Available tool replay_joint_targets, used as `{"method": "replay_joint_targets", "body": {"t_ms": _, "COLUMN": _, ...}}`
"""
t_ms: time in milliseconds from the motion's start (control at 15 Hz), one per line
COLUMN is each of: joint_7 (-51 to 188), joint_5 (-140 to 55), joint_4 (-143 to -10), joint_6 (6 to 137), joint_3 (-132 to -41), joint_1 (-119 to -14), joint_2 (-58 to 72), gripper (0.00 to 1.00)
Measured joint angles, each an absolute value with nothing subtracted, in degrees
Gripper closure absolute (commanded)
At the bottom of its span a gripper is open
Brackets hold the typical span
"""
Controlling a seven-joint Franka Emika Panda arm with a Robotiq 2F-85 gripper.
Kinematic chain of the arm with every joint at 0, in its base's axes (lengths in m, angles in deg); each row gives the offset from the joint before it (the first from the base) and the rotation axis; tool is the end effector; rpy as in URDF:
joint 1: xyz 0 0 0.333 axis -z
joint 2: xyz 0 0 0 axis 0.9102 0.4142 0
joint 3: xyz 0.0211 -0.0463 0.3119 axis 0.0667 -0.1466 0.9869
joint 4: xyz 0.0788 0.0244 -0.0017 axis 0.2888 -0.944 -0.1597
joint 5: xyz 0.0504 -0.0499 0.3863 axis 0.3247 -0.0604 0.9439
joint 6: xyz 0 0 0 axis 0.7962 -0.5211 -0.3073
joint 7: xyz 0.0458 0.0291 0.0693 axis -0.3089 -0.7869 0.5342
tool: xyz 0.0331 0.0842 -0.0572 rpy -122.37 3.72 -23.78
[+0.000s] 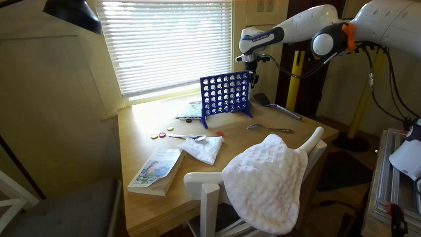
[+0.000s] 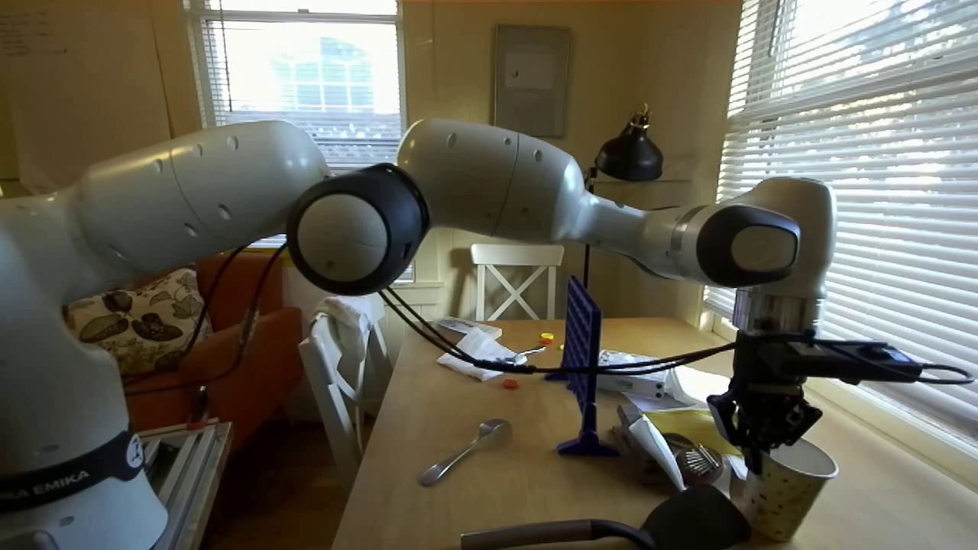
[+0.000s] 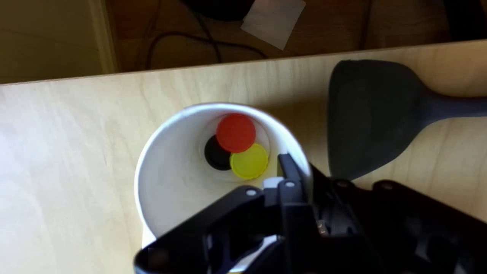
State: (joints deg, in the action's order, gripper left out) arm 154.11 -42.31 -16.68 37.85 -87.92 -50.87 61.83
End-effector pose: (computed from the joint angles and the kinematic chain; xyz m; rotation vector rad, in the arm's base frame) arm 0.7655 -0.2380 0.2381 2.5957 1.6575 -0.2008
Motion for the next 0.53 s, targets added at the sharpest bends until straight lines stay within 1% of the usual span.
{"method": "replay_joint_targets", "body": {"t_ms": 333, "joint_7": 154.95, "joint_5": -43.47, "joint_4": -14.34, "joint_6": 37.86, "joint_3": -89.71, "joint_1": -52.26, "joint_2": 60.33, "gripper": 0.99}}
{"method": "replay_joint_targets", "body": {"t_ms": 533, "joint_7": 158.12, "joint_5": -44.49, "joint_4": -13.9, "joint_6": 32.5, "joint_3": -90.38, "joint_1": -54.72, "joint_2": 56.95, "gripper": 0.99}}
